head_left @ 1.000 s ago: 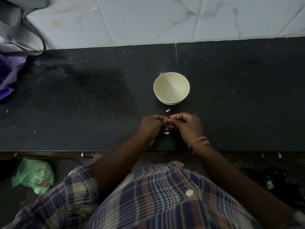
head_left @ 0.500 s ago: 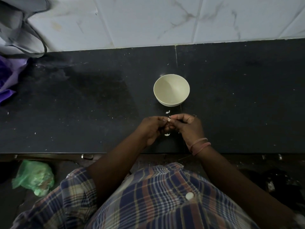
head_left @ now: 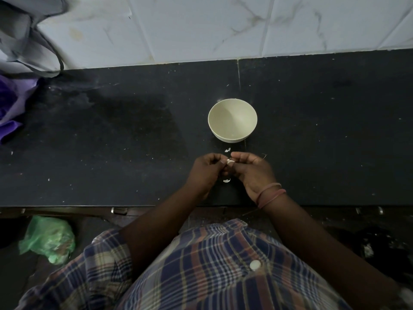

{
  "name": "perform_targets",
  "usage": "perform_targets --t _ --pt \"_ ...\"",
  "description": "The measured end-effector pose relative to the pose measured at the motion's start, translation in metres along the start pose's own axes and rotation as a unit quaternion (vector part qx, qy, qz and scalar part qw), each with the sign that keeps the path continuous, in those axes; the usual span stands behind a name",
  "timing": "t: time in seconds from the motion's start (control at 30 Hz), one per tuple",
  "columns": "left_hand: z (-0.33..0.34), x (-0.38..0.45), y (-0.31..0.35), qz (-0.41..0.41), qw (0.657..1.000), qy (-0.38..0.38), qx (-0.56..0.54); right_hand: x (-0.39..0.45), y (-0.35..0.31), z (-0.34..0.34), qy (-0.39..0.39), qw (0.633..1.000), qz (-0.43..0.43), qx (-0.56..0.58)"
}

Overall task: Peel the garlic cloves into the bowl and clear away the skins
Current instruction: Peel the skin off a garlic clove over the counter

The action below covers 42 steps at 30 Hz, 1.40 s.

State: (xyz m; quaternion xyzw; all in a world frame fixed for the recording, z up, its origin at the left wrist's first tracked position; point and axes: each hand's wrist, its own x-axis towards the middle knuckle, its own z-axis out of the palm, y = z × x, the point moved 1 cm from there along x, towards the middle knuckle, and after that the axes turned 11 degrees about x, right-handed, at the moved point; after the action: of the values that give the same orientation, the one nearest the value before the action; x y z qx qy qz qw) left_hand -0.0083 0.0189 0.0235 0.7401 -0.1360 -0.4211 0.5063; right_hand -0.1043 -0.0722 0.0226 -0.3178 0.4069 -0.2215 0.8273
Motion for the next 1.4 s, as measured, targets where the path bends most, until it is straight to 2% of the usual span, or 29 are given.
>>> perform_targets --t 0.2,0.43,0.53,0.73,0.93,1.13,1.3,1.4 --pt "0.002 -0.002 -0.001 -0.036 0.998 -0.023 -0.041 -0.004 -0.003 0.001 -0.041 0.997 0.038 0.052" --pt "0.003 -0.003 -0.004 -0.044 0.996 -0.021 -0.071 -0.004 0.001 0.000 -0.043 0.999 -0.013 0.010" --pt "0.003 -0.003 -0.003 -0.061 0.991 -0.020 -0.119 -0.005 0.001 -0.002 -0.037 0.999 -0.023 0.013" --pt "-0.005 0.004 -0.009 -0.078 0.976 0.055 -0.197 -0.007 -0.001 -0.005 -0.028 0.998 -0.048 -0.013" --pt "-0.005 0.004 -0.005 -0.055 0.989 0.040 -0.128 -0.002 -0.001 -0.006 -0.031 0.989 -0.117 -0.083" --pt "-0.006 0.001 -0.003 0.026 0.999 0.015 -0.028 0.004 0.002 -0.007 -0.020 0.986 -0.139 -0.093" --pt "-0.007 0.000 -0.002 0.053 0.997 0.013 0.058 0.005 0.001 -0.006 -0.021 0.985 -0.138 -0.099" --pt "-0.009 0.000 -0.001 0.100 0.980 0.030 0.169 0.005 0.001 -0.008 -0.015 0.983 -0.141 -0.113"
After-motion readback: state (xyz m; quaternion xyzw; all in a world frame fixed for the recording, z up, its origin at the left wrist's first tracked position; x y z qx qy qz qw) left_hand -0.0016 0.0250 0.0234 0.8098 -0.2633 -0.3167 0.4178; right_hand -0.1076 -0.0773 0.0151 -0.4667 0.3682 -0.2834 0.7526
